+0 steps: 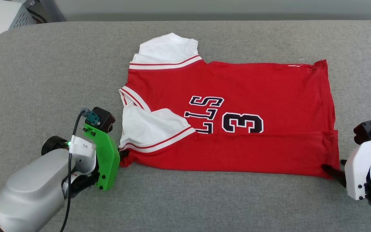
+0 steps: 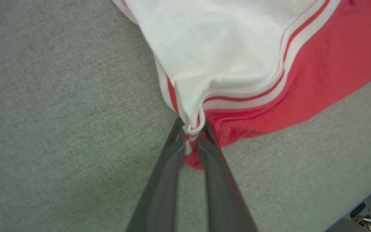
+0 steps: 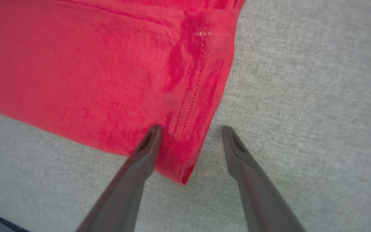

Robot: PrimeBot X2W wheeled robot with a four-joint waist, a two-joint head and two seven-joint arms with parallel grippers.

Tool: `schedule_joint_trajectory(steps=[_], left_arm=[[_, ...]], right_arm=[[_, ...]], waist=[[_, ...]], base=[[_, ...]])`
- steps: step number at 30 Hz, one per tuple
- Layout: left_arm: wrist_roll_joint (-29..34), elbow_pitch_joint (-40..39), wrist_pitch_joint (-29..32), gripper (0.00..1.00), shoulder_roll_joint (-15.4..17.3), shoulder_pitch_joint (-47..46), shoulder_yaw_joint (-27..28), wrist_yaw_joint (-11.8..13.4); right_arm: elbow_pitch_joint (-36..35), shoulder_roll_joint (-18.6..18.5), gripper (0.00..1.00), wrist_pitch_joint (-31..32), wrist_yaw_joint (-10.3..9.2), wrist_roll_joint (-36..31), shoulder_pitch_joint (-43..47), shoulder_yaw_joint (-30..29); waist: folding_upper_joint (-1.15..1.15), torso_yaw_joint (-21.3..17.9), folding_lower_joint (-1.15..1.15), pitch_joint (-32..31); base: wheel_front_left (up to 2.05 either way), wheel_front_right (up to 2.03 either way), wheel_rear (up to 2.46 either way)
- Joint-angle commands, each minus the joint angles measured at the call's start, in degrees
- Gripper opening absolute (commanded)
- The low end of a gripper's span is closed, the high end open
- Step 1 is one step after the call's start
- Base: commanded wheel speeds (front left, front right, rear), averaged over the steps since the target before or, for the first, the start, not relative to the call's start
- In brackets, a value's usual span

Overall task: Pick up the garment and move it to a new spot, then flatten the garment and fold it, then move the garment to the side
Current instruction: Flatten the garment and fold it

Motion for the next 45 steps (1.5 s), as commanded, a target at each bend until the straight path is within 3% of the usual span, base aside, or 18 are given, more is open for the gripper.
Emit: schedule_joint_trajectory(steps=[1,7,15,26,35,45], left_arm=[[-0.4,0.4,-0.6,0.0,-0.3,0.9,0.1,-0.2],[-1.1,0.9,-1.5,0.0,0.1,2.6,0.0,-0.4],[-1.2,-3.1,-2.9,0.0,3.0,4.8,0.1,0.4],[-1.5,-13.5,-3.0,0.0,8.3,10.8,-0.9,4.7],[-1.9,-15.0,-3.4,0.0,8.0,13.3,-1.2,7.0],[-2.7,-7.2,-3.3,0.0,4.6,13.6,-1.4,5.2]], right_arm=[[1.0,1.8,0.0,-0.4,0.03,0.8,0.7,2.3],[-0.2,-0.6,0.0,-5.0,0.03,2.1,0.7,2.8],[-5.4,-4.0,0.0,-8.5,0.03,4.0,4.4,1.7],[-12.8,-6.3,0.0,-8.6,0.03,4.0,15.1,-5.3],[-16.0,-4.0,0.0,-5.7,0.03,2.0,17.9,-10.0],[-9.3,0.7,0.0,-5.0,0.03,0.9,15.4,-9.7]], waist=[[0.0,-0.3,0.0,-0.6],[0.0,-0.5,0.0,-3.1],[0.0,-0.6,0.0,-6.4],[0.0,-0.4,0.0,-9.3],[0.0,-0.7,0.0,-7.2],[0.0,-0.9,0.0,-4.9]], base=[[0.0,0.0,0.0],[0.0,0.0,0.0],[0.0,0.0,0.0],[0.0,0.0,0.0],[0.0,0.0,0.0],[0.0,0.0,0.0]])
